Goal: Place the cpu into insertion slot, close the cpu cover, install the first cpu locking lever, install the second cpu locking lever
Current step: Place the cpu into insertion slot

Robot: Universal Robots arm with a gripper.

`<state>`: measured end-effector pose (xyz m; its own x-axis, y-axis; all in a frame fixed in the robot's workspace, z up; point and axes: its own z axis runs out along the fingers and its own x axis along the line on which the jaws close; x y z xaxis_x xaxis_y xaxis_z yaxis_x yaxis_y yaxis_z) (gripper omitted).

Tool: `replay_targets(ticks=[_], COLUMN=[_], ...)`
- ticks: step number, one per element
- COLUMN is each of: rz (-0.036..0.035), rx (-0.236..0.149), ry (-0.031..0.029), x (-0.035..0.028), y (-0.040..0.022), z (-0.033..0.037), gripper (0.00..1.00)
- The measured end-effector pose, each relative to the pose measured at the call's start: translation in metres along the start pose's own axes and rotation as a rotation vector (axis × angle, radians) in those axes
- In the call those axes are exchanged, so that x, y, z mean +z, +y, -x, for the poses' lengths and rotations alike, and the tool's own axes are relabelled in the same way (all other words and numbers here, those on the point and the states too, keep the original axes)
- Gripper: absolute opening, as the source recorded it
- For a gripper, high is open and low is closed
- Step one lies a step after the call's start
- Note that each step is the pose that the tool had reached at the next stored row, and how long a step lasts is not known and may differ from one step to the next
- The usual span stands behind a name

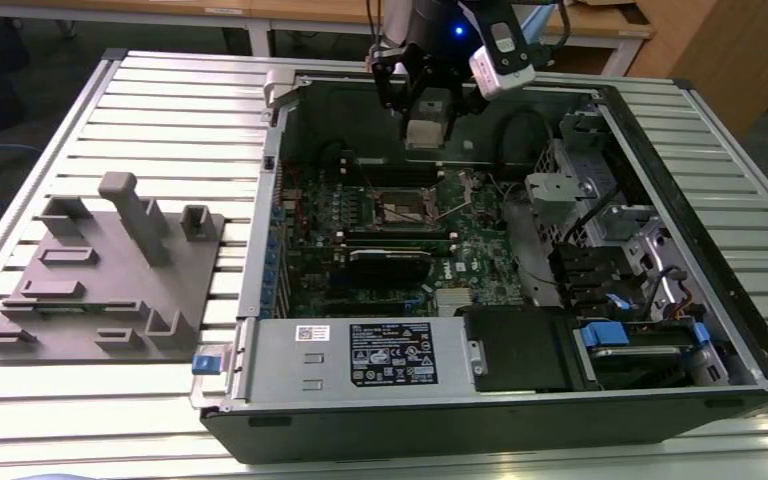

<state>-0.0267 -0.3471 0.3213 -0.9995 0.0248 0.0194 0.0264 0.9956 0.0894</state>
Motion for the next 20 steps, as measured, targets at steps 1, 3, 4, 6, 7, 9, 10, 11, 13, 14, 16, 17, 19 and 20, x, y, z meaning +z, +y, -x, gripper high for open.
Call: replay_targets(ticks=[1,3,4,6,7,9,10,11,13,14,16,17,19,20], rz=[-0.0001,0.0000,0.0001,0.0002,0.0003,0.0001,0.0001,0.0001,0.0001,0.0001,0.0001,0.0001,-0.0002,-0.0003], rx=[0.000,0.000,0.000,0.000,0.000,0.000,0.000,0.000,0.000,0.000,0.000,0.000,0.000,0.000], ry=[0.0000,0.0000,0.0000,-0.0001,-0.0001,-0.0001,-0.0001,-0.0001,-0.0001,0.0000,-0.0001,0.0000,0.0001,0.0001], x=[0.0000,0.0013,0.0014,0.0018,0.0021,0.0028,0.0032,0.0037,0.0048,0.0055,0.0069,0.0075,0.0079,0.0080], y=[0.0000,-0.0001,-0.0001,-0.0002,-0.0002,-0.0003,-0.0003,-0.0003,-0.0005,-0.0005,-0.0006,-0.0007,-0.0007,-0.0008], z=[0.0000,0.0000,0.0000,0.0000,0.0001,0.0001,0.0001,0.0001,0.0001,0.0001,0.0001,0.0001,0.0002,0.0002], gripper=[0.54,0.54,0.54,0.54,0.54,0.54,0.54,0.54,0.54,0.54,0.54,0.54,0.54,0.54])
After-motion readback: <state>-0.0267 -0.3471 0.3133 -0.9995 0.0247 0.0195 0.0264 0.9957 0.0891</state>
